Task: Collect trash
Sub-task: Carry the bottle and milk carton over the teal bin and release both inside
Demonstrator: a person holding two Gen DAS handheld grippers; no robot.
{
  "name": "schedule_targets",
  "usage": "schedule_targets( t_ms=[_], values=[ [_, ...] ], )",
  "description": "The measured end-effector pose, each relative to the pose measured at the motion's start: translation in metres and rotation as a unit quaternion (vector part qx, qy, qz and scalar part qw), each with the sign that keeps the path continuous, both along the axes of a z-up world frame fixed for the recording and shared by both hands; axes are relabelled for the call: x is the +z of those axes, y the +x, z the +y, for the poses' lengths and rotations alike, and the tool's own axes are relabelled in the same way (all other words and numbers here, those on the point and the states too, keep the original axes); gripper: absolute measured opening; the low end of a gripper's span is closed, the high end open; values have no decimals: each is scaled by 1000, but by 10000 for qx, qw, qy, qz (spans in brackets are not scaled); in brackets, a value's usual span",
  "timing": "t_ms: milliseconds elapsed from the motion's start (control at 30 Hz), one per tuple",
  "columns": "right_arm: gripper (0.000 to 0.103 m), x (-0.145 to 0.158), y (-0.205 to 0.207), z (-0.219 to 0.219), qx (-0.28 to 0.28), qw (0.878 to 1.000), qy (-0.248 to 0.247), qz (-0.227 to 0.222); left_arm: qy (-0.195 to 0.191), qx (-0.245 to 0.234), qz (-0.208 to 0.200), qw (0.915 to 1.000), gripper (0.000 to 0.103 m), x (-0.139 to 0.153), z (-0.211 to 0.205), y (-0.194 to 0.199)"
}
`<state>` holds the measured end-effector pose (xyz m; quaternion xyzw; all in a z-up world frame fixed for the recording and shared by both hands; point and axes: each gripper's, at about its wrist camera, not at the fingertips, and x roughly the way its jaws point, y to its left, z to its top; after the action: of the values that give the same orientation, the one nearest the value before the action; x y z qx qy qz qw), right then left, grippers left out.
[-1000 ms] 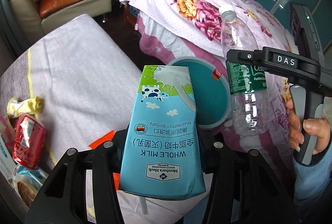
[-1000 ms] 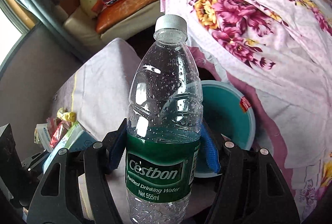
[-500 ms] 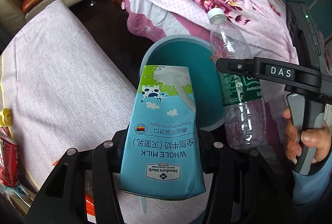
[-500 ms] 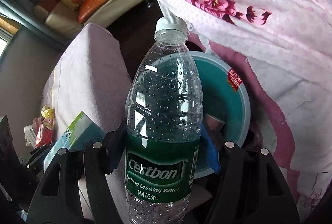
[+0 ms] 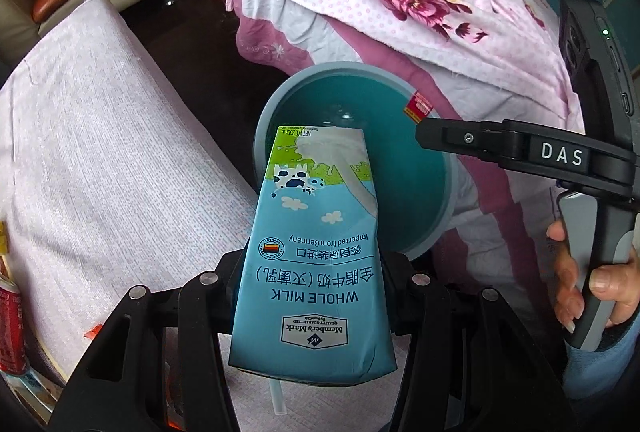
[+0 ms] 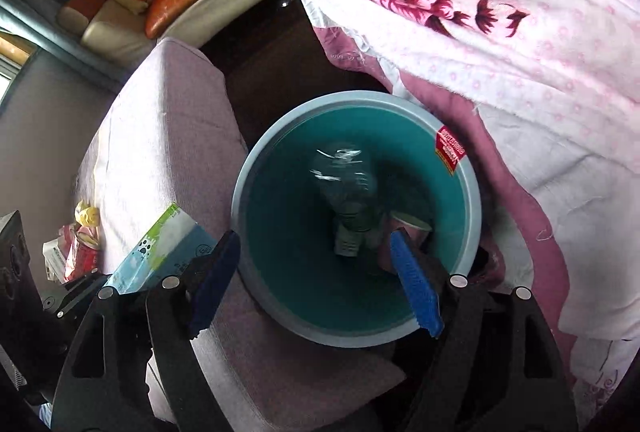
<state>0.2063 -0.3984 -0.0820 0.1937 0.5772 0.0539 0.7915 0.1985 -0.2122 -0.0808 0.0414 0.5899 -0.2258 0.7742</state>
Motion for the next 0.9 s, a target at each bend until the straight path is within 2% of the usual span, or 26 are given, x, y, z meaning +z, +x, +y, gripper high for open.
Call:
schedule_targets(
  t_ms=[400, 467, 533, 600, 900],
  values=[
    [77, 18, -9, -19, -291, 9994, -151, -84, -72, -145, 74, 9998, 52, -6, -18, 2],
    [77, 20, -10, -20, -308, 9993, -189, -87, -80, -112, 91, 9999, 57, -5, -19, 3],
    [77, 20, -11, -19, -312, 9993, -213, -79, -124, -43, 22, 9999, 78, -2, -16, 2],
    [77, 21, -11, -18, -310, 9992, -242, -62, -135, 47, -107, 9998, 79, 3, -11, 0],
    [79, 30, -13, 2, -222, 9990, -391, -77, -323, 327, -123, 9989, 80, 15, 21, -14]
  ],
)
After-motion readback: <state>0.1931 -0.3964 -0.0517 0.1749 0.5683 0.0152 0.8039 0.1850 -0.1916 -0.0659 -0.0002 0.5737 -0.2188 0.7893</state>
